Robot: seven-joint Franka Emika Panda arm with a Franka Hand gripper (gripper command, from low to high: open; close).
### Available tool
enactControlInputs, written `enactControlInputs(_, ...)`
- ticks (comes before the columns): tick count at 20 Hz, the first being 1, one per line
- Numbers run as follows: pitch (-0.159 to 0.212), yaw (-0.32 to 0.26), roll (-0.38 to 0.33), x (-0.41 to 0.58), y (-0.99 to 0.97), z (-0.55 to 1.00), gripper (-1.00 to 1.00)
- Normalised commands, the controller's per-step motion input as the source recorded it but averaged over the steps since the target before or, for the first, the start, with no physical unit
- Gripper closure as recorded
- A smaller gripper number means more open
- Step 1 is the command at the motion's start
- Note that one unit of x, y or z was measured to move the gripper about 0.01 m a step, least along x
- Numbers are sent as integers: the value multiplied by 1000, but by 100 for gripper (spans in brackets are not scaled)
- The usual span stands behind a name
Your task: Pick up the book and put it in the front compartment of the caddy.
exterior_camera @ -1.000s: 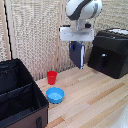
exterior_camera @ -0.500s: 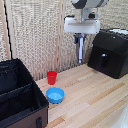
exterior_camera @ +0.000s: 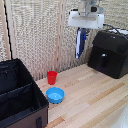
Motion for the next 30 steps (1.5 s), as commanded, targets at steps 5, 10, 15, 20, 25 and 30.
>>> enactControlInputs(5, -27, -202, 0, -5, 590, 271, 100)
enactControlInputs(10, -12, -103, 0, -49, 798, 193, 100)
enactControlInputs(15, 0, -59, 0, -102, 834, 238, 100)
enactControlInputs(20, 0, -45, -10, -77, 839, 332, 100)
enactControlInputs(25, 0, -98, -12, 0, 803, 346, 100)
enactControlInputs(30, 0, -136, -2, 0, 753, 204, 100)
